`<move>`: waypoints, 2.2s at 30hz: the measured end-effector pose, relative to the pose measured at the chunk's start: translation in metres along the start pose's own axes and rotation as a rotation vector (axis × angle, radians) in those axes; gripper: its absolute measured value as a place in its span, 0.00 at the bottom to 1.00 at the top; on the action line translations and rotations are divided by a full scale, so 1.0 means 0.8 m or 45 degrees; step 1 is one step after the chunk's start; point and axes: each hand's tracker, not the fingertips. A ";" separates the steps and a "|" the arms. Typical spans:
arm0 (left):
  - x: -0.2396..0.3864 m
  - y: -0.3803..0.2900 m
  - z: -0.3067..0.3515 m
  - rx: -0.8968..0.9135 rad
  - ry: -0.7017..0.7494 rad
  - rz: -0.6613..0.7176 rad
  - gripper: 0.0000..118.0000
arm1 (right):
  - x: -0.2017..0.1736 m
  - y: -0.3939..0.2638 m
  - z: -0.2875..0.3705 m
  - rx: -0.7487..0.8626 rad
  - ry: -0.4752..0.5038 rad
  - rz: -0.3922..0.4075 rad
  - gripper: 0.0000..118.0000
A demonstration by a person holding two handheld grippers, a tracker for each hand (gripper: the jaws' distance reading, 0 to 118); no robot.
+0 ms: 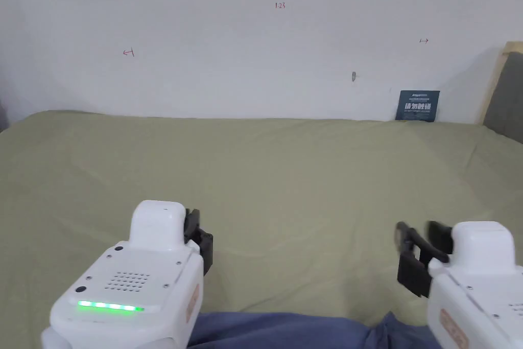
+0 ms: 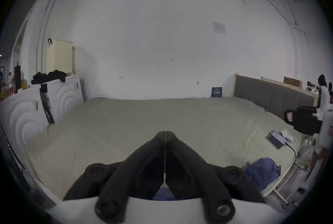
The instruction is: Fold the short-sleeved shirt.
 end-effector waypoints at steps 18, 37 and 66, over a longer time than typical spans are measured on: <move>-0.062 0.002 -0.007 -0.246 -0.142 0.163 0.00 | -0.026 -0.005 0.007 0.069 -0.038 -0.010 0.01; -0.328 -0.146 -0.085 -1.020 -0.589 0.994 0.36 | -0.046 0.002 0.022 0.005 -0.069 0.038 0.01; -0.335 -0.149 -0.100 -1.052 -0.538 1.082 0.05 | -0.019 0.009 0.034 0.004 -0.078 -0.030 0.01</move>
